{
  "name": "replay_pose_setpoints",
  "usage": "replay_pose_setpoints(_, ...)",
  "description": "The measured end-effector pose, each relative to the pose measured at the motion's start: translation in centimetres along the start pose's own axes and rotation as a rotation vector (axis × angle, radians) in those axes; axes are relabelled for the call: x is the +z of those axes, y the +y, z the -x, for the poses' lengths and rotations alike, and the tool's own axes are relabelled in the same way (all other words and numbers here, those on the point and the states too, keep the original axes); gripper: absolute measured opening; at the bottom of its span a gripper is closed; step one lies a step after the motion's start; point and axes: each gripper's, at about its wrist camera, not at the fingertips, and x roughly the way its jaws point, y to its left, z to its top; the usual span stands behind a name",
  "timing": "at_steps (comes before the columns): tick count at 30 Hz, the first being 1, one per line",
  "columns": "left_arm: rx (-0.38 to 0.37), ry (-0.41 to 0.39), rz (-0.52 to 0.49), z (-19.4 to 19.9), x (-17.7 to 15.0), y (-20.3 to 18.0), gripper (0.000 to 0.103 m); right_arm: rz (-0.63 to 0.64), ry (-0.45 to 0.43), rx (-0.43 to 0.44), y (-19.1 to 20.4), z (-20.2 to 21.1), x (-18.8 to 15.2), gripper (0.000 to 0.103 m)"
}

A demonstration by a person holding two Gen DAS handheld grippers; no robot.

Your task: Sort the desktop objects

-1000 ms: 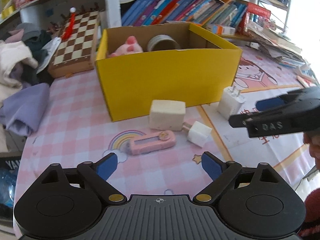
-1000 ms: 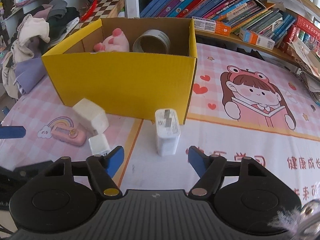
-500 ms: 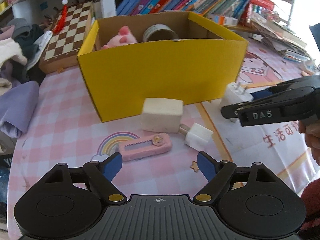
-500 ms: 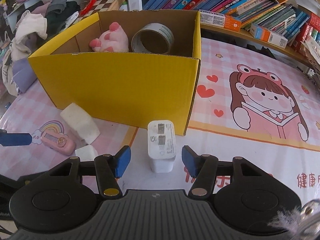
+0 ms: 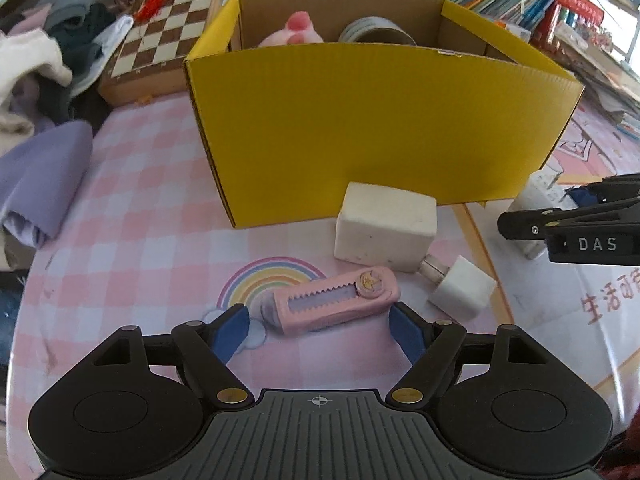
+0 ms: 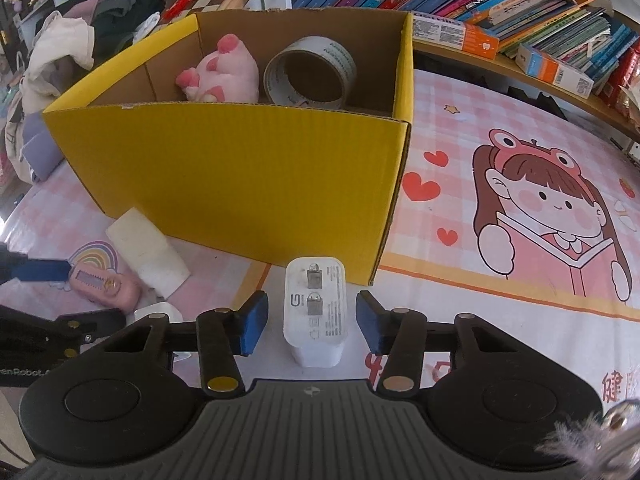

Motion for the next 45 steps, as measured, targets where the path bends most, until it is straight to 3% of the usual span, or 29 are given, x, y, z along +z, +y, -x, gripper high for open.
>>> replay_pose_setpoints(9, -0.007, -0.007, -0.017, -0.4, 0.4, -0.1, 0.079, -0.002, 0.017, 0.004, -0.1, -0.6, 0.2, 0.039)
replay_pose_setpoints(14, -0.01, -0.013, -0.021, -0.2, 0.4, -0.1, 0.065, -0.007, 0.022, 0.009, -0.1, -0.8, 0.2, 0.026)
replay_pose_setpoints(19, -0.014, -0.016, -0.024, 0.3, 0.1, 0.0, 0.048, -0.009, 0.019, 0.014, 0.1, -0.5, 0.0, 0.025)
replay_pose_setpoints(27, -0.027, -0.014, -0.043, 1.1, -0.8, -0.1, 0.032, 0.0, 0.003, 0.015, 0.9, 0.5, -0.6, 0.025)
replay_pose_setpoints(37, -0.052, -0.059, -0.075, 2.9, -1.8, -0.2, 0.024, -0.007, -0.012, -0.001, 1.9, 1.9, -1.5, 0.025)
replay_pose_setpoints(45, -0.067, -0.088, -0.086, 4.3, -2.9, 0.1, 0.023, -0.022, -0.021, -0.018, 2.8, 3.1, -2.5, 0.025)
